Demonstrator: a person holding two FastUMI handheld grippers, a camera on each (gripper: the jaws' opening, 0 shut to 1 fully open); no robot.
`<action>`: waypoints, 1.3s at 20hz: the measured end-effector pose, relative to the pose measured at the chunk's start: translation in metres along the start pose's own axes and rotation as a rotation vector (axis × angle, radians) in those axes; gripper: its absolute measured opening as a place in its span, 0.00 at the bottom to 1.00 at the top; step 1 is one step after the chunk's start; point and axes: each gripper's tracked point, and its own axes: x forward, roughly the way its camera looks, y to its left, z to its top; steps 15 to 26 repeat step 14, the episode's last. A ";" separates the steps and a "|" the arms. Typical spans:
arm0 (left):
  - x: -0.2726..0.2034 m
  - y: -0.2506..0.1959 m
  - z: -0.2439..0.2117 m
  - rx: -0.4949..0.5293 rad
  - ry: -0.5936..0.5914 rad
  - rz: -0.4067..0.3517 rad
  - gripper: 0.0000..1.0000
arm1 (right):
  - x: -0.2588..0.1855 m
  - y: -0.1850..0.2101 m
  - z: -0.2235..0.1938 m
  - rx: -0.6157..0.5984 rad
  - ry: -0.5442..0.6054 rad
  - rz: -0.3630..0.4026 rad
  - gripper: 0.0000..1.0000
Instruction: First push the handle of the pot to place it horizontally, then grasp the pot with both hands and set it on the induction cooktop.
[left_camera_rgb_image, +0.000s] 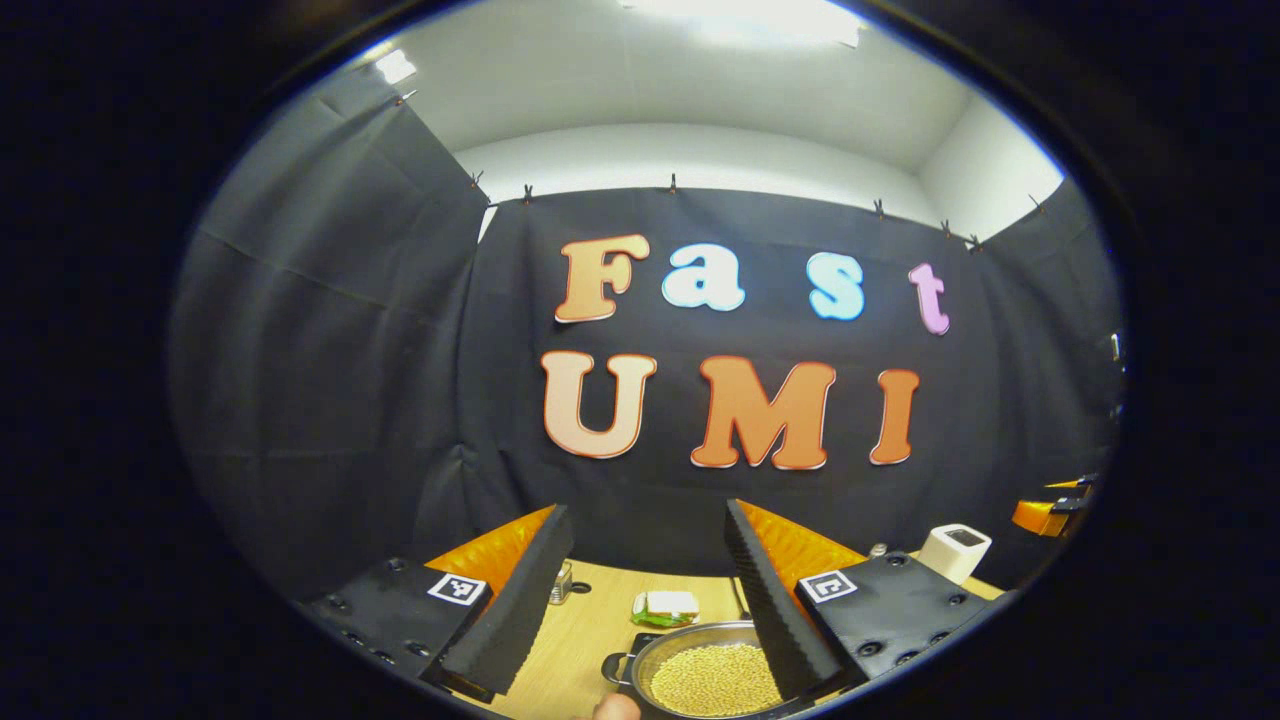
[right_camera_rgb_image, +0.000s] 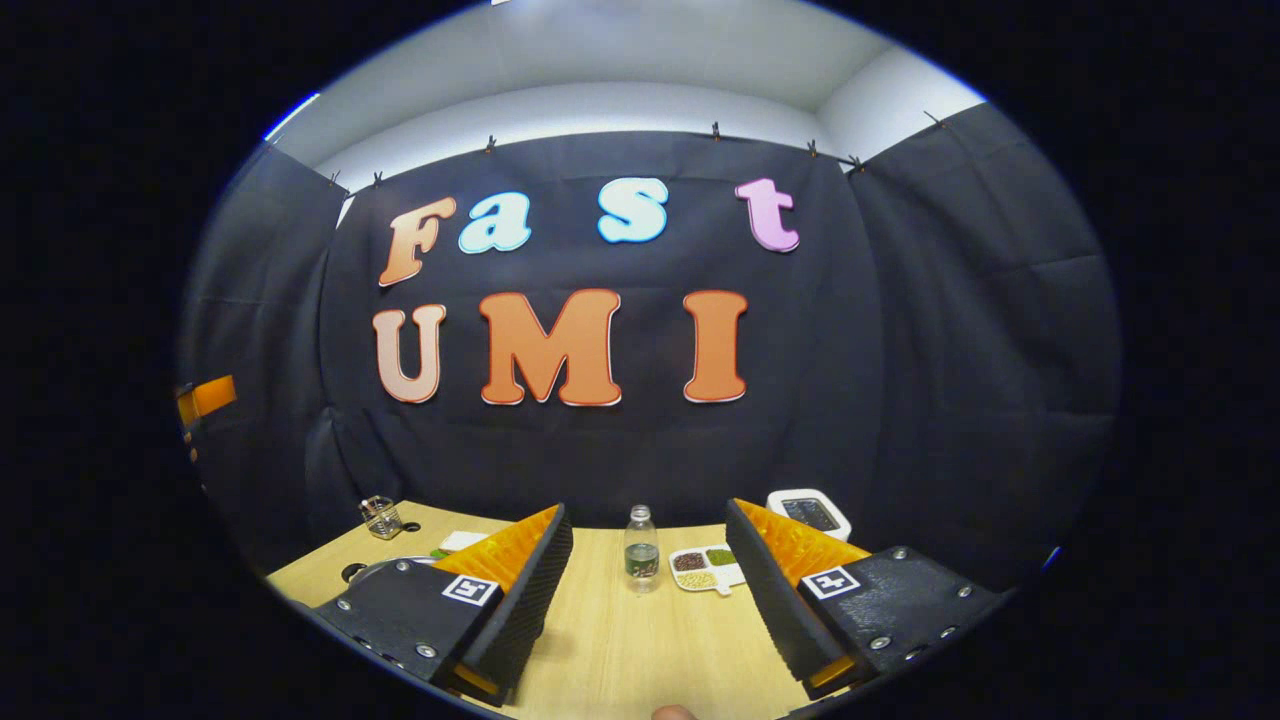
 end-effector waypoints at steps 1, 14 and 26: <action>-0.008 0.000 0.014 -0.008 -0.022 -0.007 0.99 | -0.006 -0.006 0.007 0.001 -0.018 -0.009 0.95; -0.046 -0.031 0.038 0.000 -0.061 -0.048 0.99 | -0.045 -0.053 0.018 0.022 -0.072 -0.041 0.95; -0.046 -0.031 0.038 0.000 -0.061 -0.048 0.99 | -0.045 -0.053 0.018 0.022 -0.072 -0.041 0.95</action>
